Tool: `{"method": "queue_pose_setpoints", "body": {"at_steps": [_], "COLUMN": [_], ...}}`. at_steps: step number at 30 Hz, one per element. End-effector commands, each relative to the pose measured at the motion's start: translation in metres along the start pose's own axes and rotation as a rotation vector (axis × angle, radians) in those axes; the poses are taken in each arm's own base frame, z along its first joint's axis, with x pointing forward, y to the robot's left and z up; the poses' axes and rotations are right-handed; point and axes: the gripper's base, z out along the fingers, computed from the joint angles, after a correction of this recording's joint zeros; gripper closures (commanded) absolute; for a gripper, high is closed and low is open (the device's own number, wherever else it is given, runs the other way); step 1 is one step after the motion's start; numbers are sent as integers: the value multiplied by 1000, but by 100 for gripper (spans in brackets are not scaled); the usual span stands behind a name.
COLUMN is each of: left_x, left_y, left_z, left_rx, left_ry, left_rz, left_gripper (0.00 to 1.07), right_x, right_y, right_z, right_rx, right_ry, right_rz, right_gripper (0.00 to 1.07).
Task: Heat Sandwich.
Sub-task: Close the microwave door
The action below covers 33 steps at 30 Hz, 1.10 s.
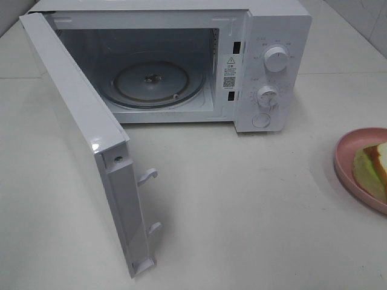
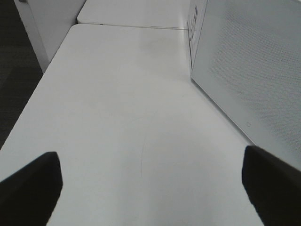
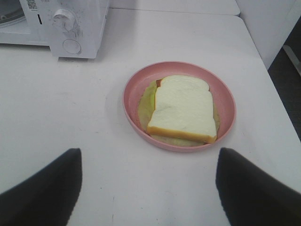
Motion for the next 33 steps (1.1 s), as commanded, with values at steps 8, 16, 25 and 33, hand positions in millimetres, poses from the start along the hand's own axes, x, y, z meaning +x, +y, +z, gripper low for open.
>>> {"method": "queue_pose_setpoints", "body": {"at_steps": [8, 16, 25, 33], "left_x": [2, 2, 2, 2], "left_y": [0, 0, 0, 0], "left_z": [-2, -2, -2, -2], "left_rx": [-1, -1, -1, -1], "left_ry": [-25, -25, -25, -25], "left_rz": [0, 0, 0, 0], "left_gripper": [9, 9, 9, 9], "right_x": [2, 2, 2, 2], "right_y": [0, 0, 0, 0], "right_z": [-3, -3, -3, -3], "right_rx": [5, 5, 5, 5], "right_ry": [-27, -27, -27, -27], "right_rz": [1, 1, 1, 1], "right_gripper": [31, 31, 31, 31]}}
